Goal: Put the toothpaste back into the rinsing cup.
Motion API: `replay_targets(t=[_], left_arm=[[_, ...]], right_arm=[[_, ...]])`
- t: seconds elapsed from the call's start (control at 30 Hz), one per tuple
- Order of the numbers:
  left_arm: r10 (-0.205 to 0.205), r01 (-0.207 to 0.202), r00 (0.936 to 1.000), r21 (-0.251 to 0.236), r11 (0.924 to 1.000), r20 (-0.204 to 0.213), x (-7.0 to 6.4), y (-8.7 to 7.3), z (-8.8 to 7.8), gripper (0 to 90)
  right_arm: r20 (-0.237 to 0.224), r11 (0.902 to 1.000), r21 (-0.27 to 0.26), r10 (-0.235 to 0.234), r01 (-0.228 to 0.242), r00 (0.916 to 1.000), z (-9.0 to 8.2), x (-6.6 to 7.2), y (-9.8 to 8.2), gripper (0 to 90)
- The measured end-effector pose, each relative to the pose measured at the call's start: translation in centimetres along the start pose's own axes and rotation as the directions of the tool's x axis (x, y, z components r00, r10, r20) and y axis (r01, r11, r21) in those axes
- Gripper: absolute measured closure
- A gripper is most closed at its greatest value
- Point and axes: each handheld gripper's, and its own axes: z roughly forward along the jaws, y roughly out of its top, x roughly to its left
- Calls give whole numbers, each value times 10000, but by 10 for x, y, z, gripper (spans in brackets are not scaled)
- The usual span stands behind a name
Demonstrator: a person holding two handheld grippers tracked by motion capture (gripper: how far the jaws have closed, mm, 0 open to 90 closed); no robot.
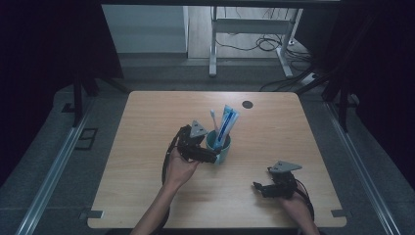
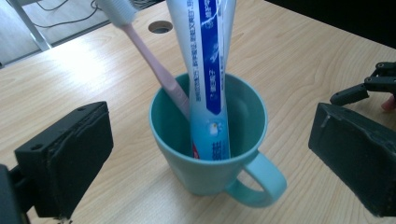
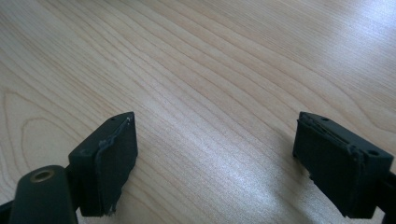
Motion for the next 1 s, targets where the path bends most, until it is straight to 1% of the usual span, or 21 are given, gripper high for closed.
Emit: replay_targets(t=[0.33, 0.47, 0.63, 0.73, 1.0], left_arm=[[-132, 132, 9999, -82, 9999, -66, 2, -16, -12, 3], [-142, 142, 9998, -40, 9999, -106, 1, -24, -18, 4], [-163, 164, 9997, 24, 9999, -183, 0, -36, -23, 4], [-107, 110, 9996, 129, 9999, -251, 0, -45, -25, 4], [-218, 226, 9993, 248, 9994, -308, -2, -66, -27, 5]], right_arm=[[-5, 10000, 16, 4, -4, 10000, 0, 0, 0, 139], [1, 10000, -4, 16, -16, 10000, 0, 0, 0, 139], [2, 10000, -3, 25, -25, 10000, 0, 0, 0, 139], [-1, 10000, 2, 32, -32, 10000, 0, 0, 0, 139], [-2, 10000, -1, 17, -17, 10000, 0, 0, 0, 138]])
